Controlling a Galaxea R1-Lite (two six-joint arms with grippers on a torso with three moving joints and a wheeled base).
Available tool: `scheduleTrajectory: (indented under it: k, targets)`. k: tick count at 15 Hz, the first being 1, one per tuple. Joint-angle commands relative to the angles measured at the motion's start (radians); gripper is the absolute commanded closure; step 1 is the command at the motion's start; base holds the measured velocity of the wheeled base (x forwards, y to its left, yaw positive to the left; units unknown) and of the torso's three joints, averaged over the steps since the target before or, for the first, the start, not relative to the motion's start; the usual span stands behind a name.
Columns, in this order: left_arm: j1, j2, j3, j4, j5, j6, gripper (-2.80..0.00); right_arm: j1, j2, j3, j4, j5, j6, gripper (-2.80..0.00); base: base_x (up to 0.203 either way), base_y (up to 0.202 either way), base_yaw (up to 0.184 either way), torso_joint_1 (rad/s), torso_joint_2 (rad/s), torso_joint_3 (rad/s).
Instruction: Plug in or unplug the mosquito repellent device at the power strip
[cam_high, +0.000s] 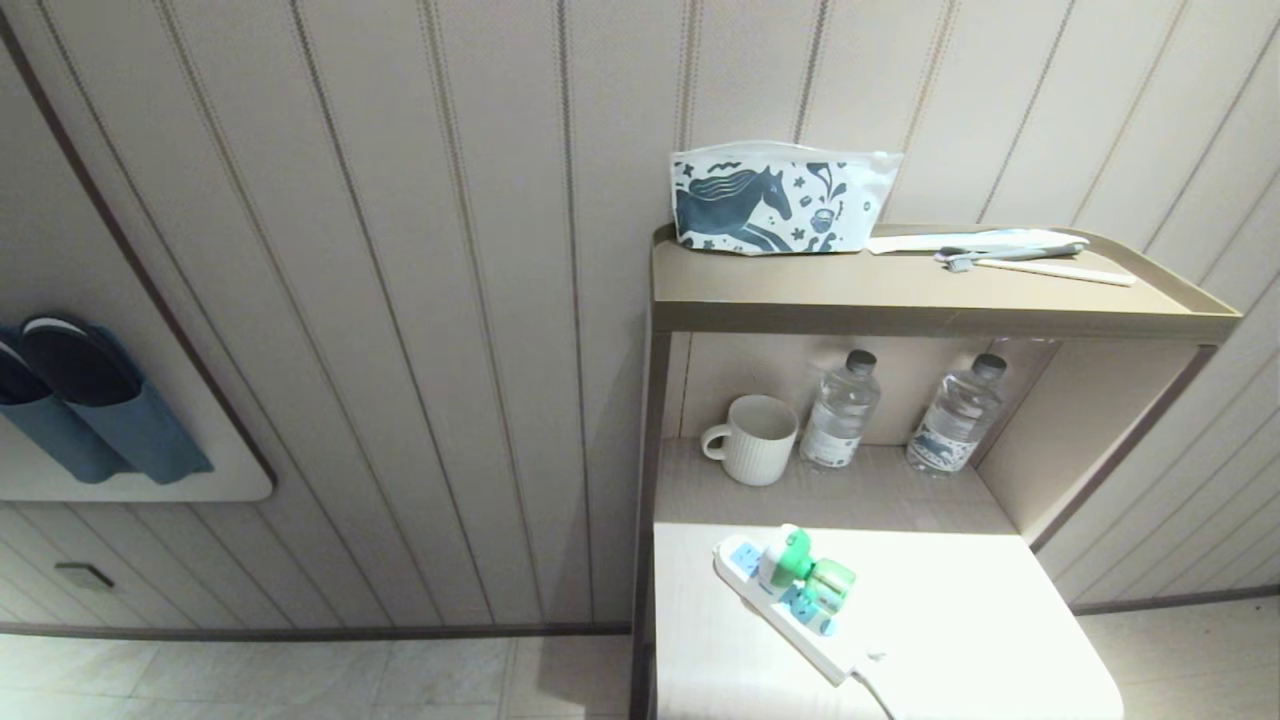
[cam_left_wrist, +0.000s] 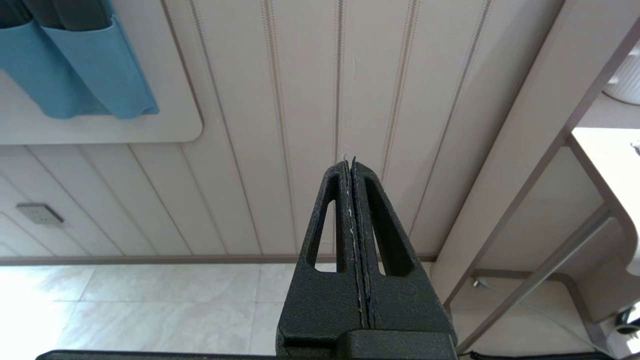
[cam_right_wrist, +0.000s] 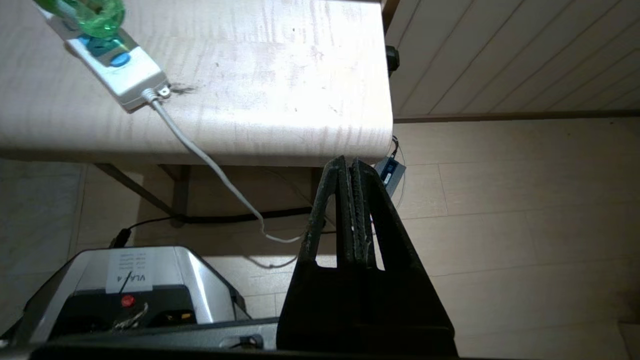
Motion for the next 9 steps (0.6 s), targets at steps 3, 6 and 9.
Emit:
scheduleTrajectory:
  k: [3, 6, 9]
  targets:
    - [0.0, 0.002, 0.0, 0.0, 0.0, 0.0, 0.0, -0.034, 0.007, 0.218, -0.369, -0.135, -0.027, 0.0, 0.0, 0.0, 0.0, 0.0, 0.0, 0.0]
    - [0.0, 0.002, 0.001, -0.001, 0.0, 0.0, 0.0, -0.145, 0.004, 0.237, -0.419, -0.204, -0.024, 0.0, 0.0, 0.0, 0.0, 0.0, 0.0, 0.0]
    - [0.0, 0.002, 0.0, -0.001, 0.0, 0.0, 0.0, -0.216, -0.134, 0.261, -0.451, -0.066, -0.098, 0.0, 0.0, 0.0, 0.0, 0.0, 0.0, 0.0]
